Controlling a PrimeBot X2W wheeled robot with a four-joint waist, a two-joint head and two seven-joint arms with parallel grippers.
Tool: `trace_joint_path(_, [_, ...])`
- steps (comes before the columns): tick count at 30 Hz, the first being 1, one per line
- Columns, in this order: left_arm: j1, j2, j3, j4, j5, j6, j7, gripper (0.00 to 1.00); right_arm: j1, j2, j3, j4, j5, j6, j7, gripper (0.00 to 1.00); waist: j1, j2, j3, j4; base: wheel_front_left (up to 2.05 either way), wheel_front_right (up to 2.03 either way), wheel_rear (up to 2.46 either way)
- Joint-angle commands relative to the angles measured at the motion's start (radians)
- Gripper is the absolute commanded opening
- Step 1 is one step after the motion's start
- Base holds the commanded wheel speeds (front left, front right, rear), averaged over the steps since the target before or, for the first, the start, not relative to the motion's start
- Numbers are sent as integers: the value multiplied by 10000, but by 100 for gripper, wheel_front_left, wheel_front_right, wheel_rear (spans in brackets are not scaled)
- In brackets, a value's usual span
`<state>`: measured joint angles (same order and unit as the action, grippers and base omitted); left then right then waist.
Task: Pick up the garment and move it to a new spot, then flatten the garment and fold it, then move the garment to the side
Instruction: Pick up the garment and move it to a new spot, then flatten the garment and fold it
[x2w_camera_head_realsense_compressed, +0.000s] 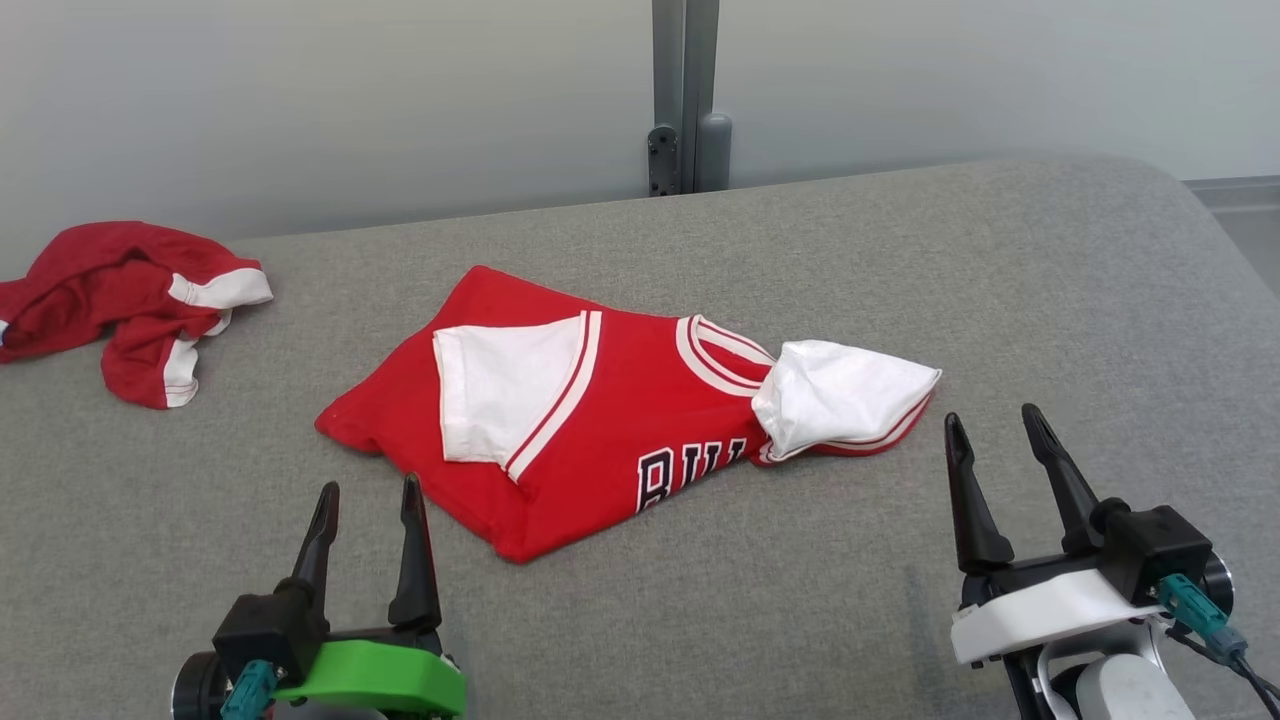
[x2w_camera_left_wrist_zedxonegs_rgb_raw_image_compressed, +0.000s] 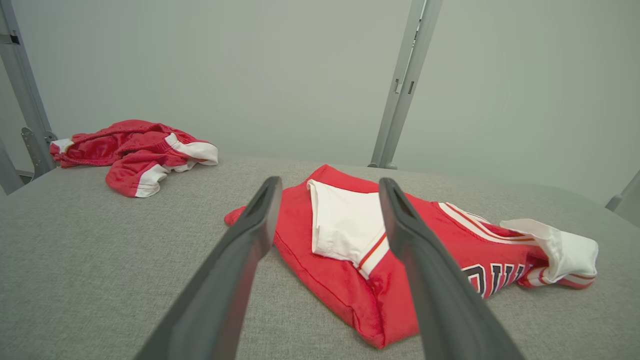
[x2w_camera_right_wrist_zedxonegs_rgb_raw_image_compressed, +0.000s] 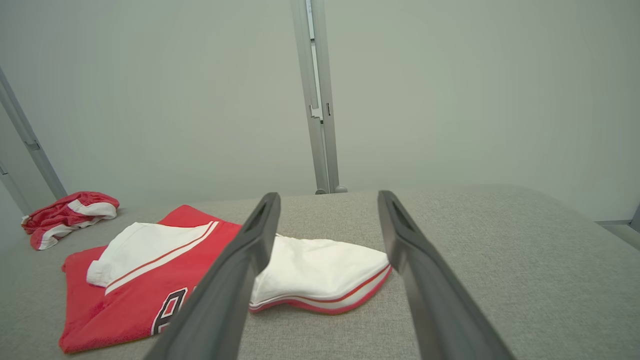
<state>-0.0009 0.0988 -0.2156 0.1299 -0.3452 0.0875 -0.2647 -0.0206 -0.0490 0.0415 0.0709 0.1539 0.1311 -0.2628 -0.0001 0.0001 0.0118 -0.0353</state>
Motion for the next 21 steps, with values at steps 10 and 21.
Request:
trace_joint_path(10, [350, -337, 632, -87, 659, -443, 6, 100, -36, -26, 193, 360, 144, -7, -31, 100, 1, -1, 154, 2, 0, 0, 0])
trace_joint_path(21, [277, -459, 865, 96, 820, -685, 5, 100, -70, -26, 146, 399, 78, -7, -31, 100, 1, -1, 204, 88, 0, 0, 0])
